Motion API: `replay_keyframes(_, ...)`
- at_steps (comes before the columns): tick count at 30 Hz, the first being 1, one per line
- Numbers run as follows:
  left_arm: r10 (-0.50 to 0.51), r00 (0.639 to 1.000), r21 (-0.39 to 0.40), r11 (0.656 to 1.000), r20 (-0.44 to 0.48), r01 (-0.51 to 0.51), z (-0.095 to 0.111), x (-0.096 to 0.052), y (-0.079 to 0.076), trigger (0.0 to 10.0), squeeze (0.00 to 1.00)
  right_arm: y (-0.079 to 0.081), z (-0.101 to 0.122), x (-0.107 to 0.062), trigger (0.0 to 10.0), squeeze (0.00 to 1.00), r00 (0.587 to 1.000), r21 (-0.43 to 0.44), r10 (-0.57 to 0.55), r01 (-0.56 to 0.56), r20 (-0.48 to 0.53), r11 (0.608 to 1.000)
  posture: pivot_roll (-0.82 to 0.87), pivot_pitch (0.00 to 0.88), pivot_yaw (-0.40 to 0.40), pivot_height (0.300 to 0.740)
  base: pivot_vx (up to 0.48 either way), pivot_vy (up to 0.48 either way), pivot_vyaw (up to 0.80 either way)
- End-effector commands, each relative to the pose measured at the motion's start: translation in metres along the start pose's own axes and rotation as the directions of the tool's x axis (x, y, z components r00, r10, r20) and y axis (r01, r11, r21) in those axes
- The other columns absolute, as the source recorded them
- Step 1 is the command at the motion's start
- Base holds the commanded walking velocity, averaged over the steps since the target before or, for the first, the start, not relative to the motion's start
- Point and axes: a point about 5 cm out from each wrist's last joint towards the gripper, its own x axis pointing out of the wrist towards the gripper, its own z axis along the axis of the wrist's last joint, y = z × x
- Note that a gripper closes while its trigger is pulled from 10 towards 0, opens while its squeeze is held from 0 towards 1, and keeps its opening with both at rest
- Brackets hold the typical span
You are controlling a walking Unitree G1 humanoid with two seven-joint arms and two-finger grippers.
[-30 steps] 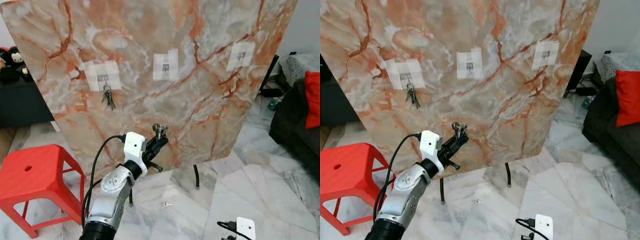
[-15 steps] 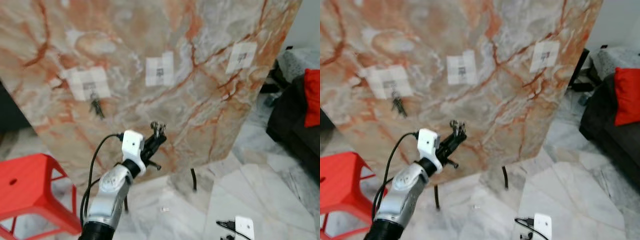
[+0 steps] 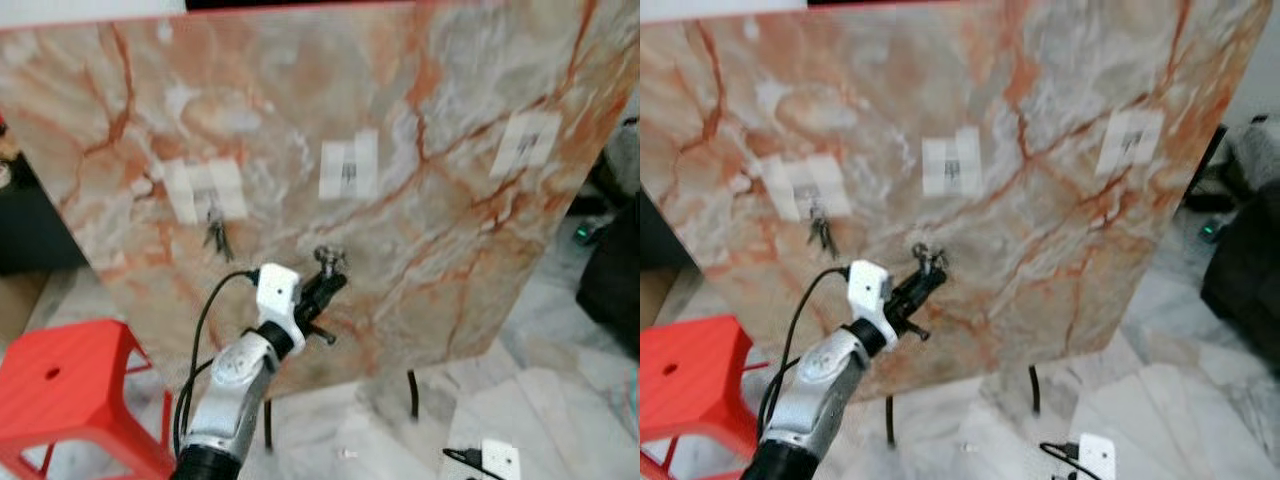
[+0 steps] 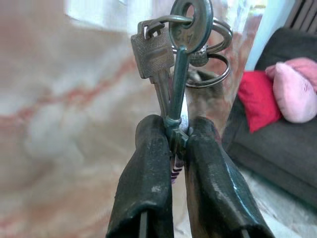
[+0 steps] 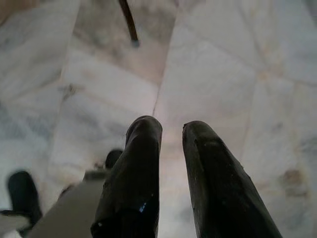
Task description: Hang keys on a hook
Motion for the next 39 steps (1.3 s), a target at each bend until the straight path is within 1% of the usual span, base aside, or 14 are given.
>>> replay_keyframes(1, 0.026, 1.000, 0.018, 0.999, 0.006, -0.026, 0.004, -0.005, 0.009, 10.0, 0.00, 0.010, 0.000, 0.000, 10.0, 0.00, 1.000, 0.000, 0.023, -0.023, 0.000, 1.000, 0.00, 0.007, -0.043, 0.740, 0.274, 0.000, 0.00)
replay_keyframes(16, -0.018, 1.000, 0.007, 1.000, -0.003, 0.018, 0.003, -0.004, 0.003, 10.0, 0.00, 0.011, 0.000, 0.000, 10.0, 0.00, 1.000, -0.002, 0.024, -0.024, 0.000, 1.000, 0.00, 0.009, -0.037, 0.740, 0.261, 0.000, 0.00)
replay_keyframes(23, -0.059, 0.998, -0.008, 0.998, -0.005, 0.059, 0.002, -0.006, -0.002, 10.0, 0.00, 0.011, 0.000, 0.000, 10.0, 0.00, 1.000, -0.003, 0.025, -0.025, -0.001, 1.000, 0.00, 0.009, -0.036, 0.740, 0.000, 0.000, 0.00)
replay_keyframes(31, -0.082, 0.997, -0.018, 0.996, -0.006, 0.082, 0.004, -0.005, -0.004, 10.0, 0.00, 0.011, 0.000, 0.000, 10.0, 0.00, 1.000, -0.004, 0.025, -0.025, 0.000, 1.000, 0.00, 0.010, -0.036, 0.740, 0.000, 0.000, 0.00)
replay_keyframes(34, -0.112, 0.994, -0.027, 0.993, -0.003, 0.112, 0.006, -0.004, -0.008, 10.0, 0.00, 0.012, -0.001, 0.000, 10.0, 0.00, 1.000, -0.004, 0.025, -0.025, 0.000, 1.000, 0.00, 0.012, -0.032, 0.740, 0.000, 0.000, 0.00)
replay_keyframes(36, -0.141, 0.990, -0.034, 0.989, 0.003, 0.141, 0.008, 0.000, -0.013, 10.0, 0.00, 0.012, -0.001, 0.000, 10.0, 0.00, 1.000, -0.004, 0.025, -0.025, -0.001, 1.000, 0.00, 0.013, -0.031, 0.740, 0.000, 0.000, 0.00)
replay_keyframes(39, -0.163, 0.987, -0.038, 0.986, 0.003, 0.163, 0.010, 0.004, -0.017, 10.0, 0.00, 0.012, -0.001, 0.000, 10.0, 0.00, 1.000, -0.003, 0.026, -0.026, -0.001, 1.000, 0.00, 0.013, -0.029, 0.740, 0.000, 0.000, 0.00)
